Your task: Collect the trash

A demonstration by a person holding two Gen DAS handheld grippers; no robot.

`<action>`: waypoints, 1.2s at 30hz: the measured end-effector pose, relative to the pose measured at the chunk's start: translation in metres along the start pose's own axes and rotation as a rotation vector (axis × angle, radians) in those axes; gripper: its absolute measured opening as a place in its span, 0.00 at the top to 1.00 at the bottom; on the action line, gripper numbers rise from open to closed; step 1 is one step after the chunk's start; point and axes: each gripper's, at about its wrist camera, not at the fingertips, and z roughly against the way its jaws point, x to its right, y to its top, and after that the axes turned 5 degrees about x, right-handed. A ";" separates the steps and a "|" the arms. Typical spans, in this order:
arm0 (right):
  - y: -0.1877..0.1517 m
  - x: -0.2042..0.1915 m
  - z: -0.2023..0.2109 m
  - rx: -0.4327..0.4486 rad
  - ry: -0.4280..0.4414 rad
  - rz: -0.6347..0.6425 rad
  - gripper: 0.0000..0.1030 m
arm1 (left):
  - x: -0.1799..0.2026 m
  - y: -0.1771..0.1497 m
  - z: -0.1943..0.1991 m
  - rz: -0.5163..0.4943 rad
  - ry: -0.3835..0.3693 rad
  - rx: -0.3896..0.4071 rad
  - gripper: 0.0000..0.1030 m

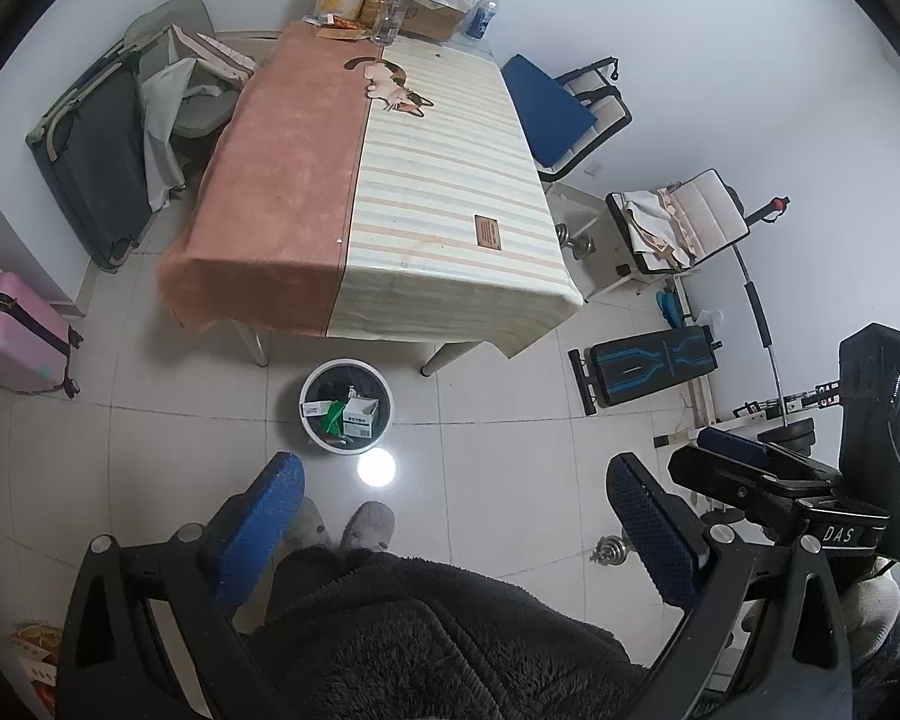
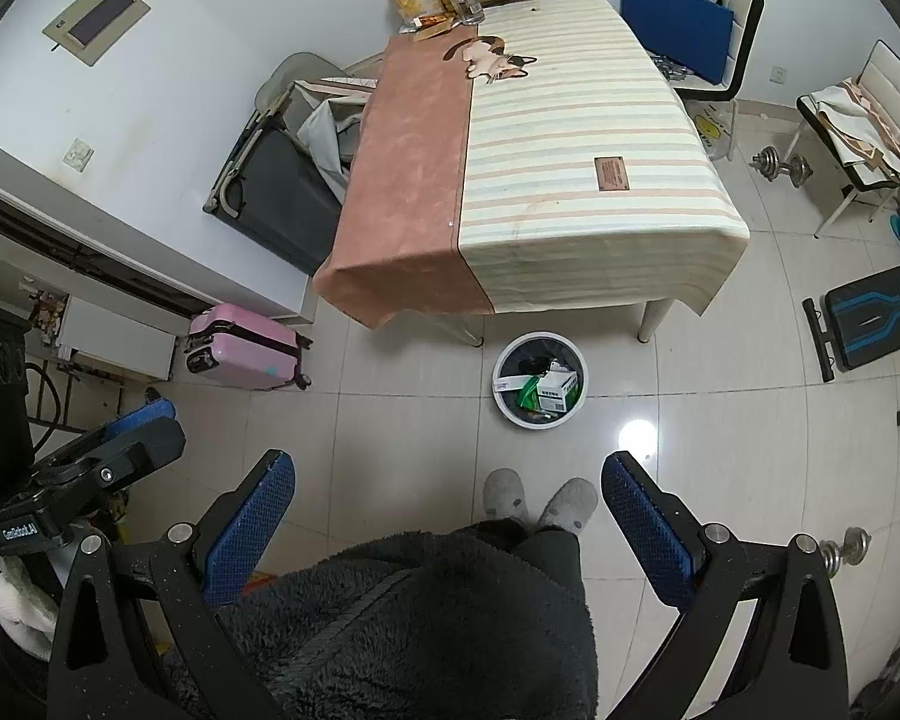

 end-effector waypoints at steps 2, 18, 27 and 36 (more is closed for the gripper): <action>0.000 0.000 0.001 0.000 -0.001 0.002 0.00 | 0.001 -0.001 -0.001 0.001 0.001 0.000 0.00; -0.004 0.001 -0.001 -0.011 0.000 -0.005 0.00 | 0.009 -0.007 -0.006 0.009 0.010 0.000 0.00; -0.004 -0.001 -0.002 -0.013 0.002 -0.006 0.00 | 0.011 -0.008 -0.006 0.013 0.011 0.001 0.00; -0.001 0.000 0.000 -0.020 0.006 0.002 0.00 | 0.011 -0.005 -0.005 0.013 0.013 0.002 0.00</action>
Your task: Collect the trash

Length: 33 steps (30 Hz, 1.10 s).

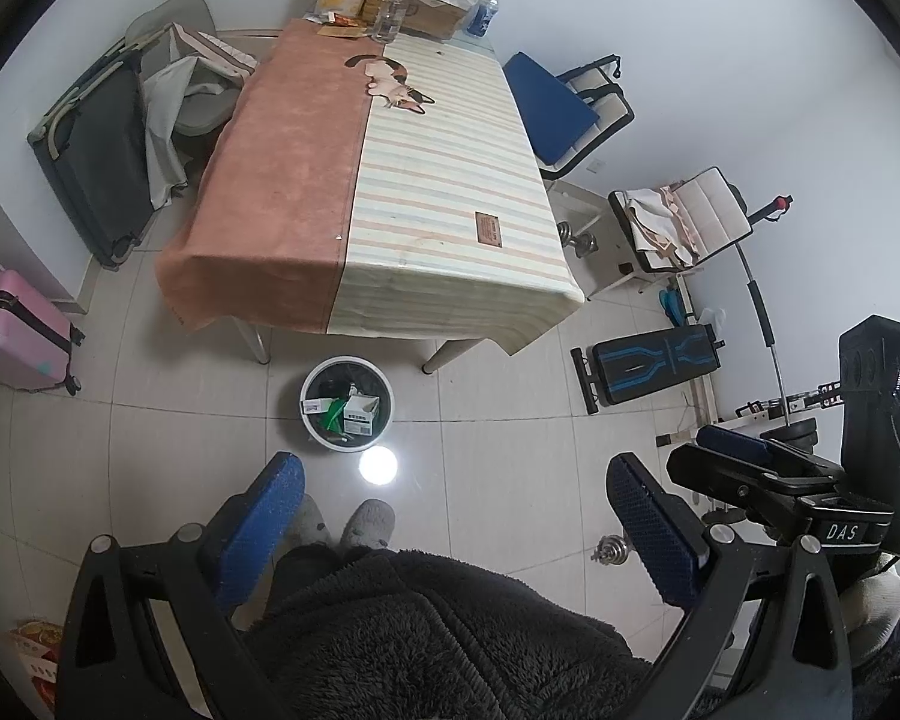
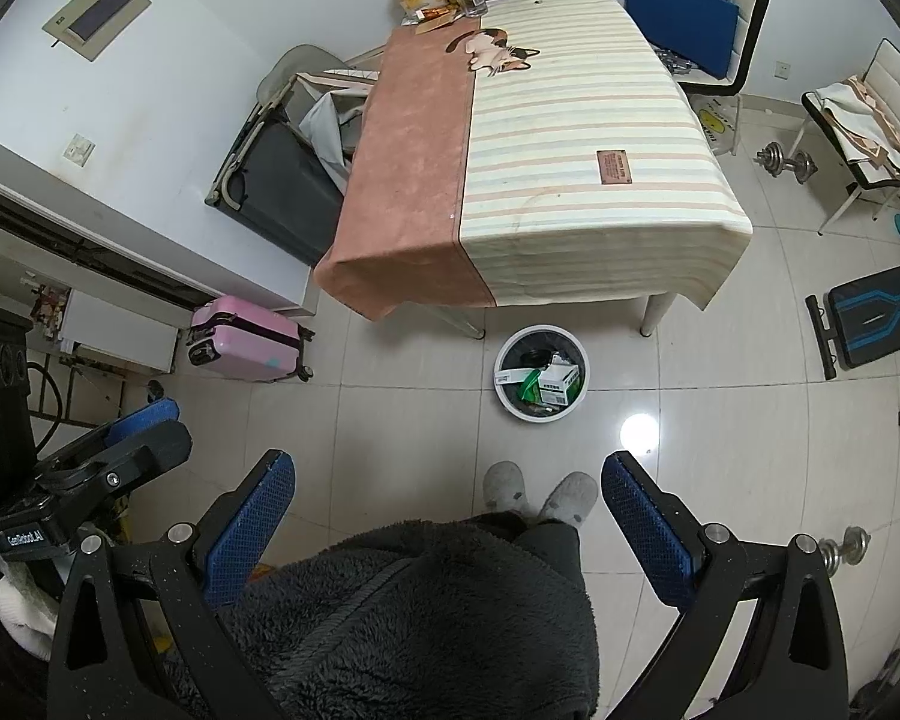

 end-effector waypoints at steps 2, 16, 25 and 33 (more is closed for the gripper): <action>0.002 0.000 0.000 -0.002 0.000 0.003 0.00 | -0.001 0.000 0.000 -0.001 -0.001 -0.001 0.00; 0.003 0.000 -0.003 -0.011 0.004 0.011 0.00 | -0.002 0.001 0.001 0.002 0.002 -0.002 0.00; 0.001 0.001 -0.003 -0.013 0.010 0.021 0.00 | -0.001 0.000 0.002 0.010 0.008 0.003 0.00; 0.002 0.001 -0.001 -0.019 0.014 0.036 0.00 | 0.000 -0.003 0.003 0.026 0.020 0.013 0.00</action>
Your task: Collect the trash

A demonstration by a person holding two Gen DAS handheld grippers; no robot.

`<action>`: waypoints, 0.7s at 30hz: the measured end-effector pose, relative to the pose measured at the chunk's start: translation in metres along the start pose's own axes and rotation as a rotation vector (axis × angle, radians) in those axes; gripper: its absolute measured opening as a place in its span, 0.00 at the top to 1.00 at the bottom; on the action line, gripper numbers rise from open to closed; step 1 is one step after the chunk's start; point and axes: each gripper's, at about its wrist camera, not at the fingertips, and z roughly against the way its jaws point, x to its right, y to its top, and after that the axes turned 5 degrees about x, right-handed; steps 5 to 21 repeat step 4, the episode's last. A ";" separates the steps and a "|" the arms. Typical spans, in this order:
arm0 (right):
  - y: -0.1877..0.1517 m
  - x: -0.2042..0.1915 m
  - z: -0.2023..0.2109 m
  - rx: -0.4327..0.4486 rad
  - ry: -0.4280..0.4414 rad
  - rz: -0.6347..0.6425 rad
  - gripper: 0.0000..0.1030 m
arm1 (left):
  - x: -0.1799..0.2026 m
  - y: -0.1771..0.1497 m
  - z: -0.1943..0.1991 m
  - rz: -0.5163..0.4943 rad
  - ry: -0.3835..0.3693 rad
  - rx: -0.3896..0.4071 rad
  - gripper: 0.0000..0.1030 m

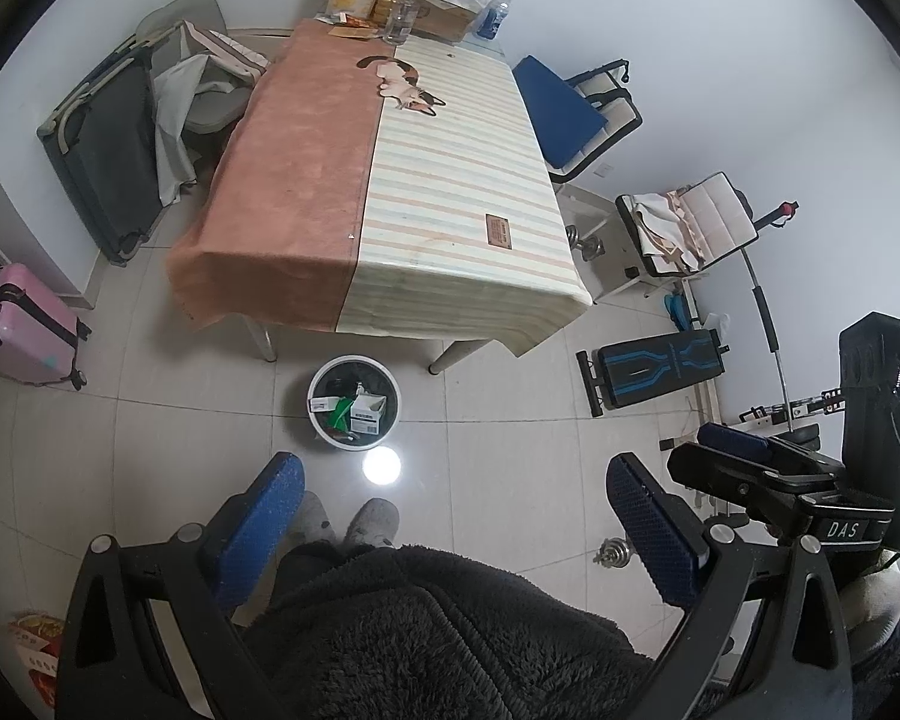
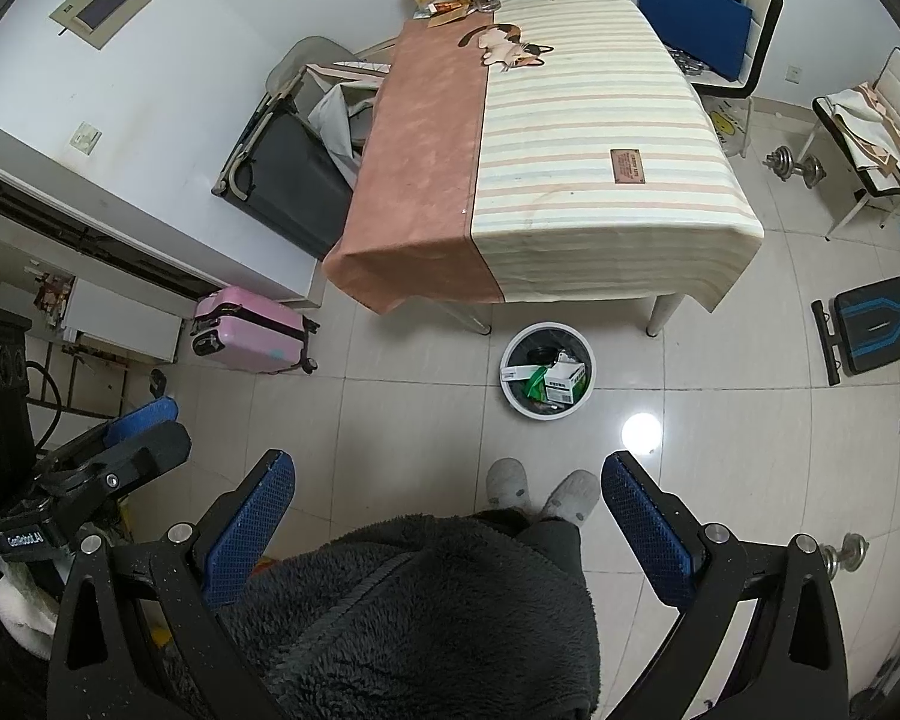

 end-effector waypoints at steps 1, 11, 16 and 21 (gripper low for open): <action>0.001 0.000 0.000 -0.002 0.002 0.001 0.00 | 0.000 0.000 0.000 0.000 -0.001 0.002 0.00; 0.001 0.001 0.001 -0.003 0.000 0.006 0.00 | 0.002 0.000 0.002 -0.002 0.000 0.008 0.00; 0.001 0.001 0.001 -0.003 0.000 0.006 0.00 | 0.002 0.000 0.002 -0.002 0.000 0.008 0.00; 0.001 0.001 0.001 -0.003 0.000 0.006 0.00 | 0.002 0.000 0.002 -0.002 0.000 0.008 0.00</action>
